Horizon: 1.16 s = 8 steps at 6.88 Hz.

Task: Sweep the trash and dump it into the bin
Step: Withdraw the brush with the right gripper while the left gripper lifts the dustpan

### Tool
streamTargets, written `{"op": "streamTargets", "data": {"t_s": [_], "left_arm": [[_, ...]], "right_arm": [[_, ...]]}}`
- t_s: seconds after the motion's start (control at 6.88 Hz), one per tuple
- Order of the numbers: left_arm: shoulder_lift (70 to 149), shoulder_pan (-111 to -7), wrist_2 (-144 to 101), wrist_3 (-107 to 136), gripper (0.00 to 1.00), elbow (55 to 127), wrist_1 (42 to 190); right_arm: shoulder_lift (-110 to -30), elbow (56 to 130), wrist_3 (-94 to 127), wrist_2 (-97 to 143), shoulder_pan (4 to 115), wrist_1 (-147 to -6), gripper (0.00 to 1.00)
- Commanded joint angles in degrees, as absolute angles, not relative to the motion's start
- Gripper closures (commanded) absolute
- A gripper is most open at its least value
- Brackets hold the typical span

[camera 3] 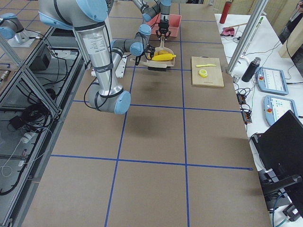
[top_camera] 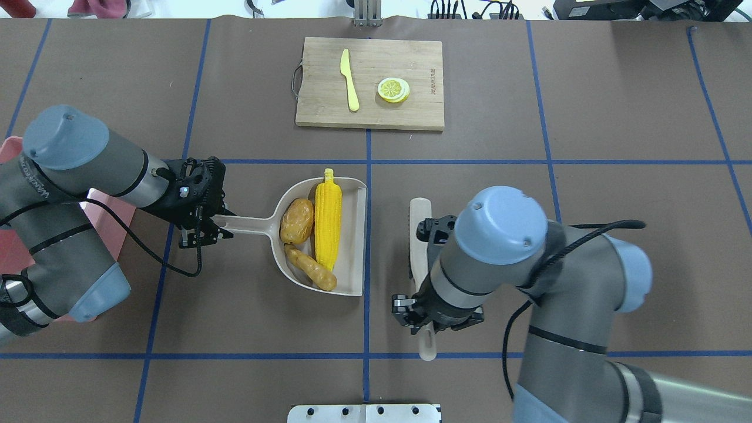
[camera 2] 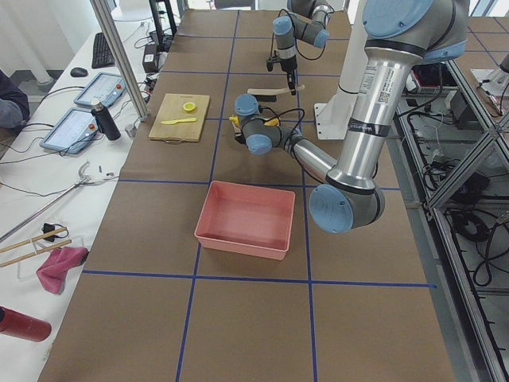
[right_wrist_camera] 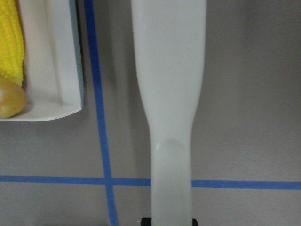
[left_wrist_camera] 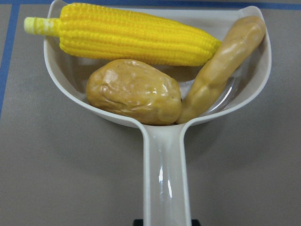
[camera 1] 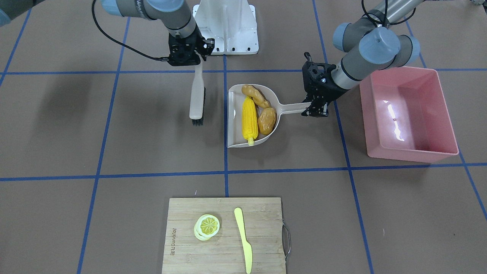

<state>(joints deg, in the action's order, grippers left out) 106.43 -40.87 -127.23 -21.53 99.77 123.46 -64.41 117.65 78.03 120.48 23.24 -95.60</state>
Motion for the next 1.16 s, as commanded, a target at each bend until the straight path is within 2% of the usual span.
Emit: {"op": "streamTargets", "data": {"t_s": [0.0, 0.44, 0.73, 1.02], "left_arm": [[106.35, -40.96, -127.18, -16.20, 1.00, 99.93, 129.71], [103.47, -49.27, -128.14, -13.72, 1.00, 103.87, 129.64], [94.97, -58.22, -130.93, -10.66, 1.00, 109.14, 129.20], [82.59, -69.64, -137.08, -10.46, 1.00, 112.92, 129.55]], "right_arm": [[-73.78, 127.50, 67.30, 120.32, 29.76, -100.62, 1.00], [-87.58, 128.94, 47.08, 120.41, 40.05, -100.55, 1.00], [-93.32, 123.44, 40.18, 121.28, 45.07, -94.80, 1.00], [-95.97, 115.18, 40.69, 124.87, 48.23, -86.17, 1.00]]}}
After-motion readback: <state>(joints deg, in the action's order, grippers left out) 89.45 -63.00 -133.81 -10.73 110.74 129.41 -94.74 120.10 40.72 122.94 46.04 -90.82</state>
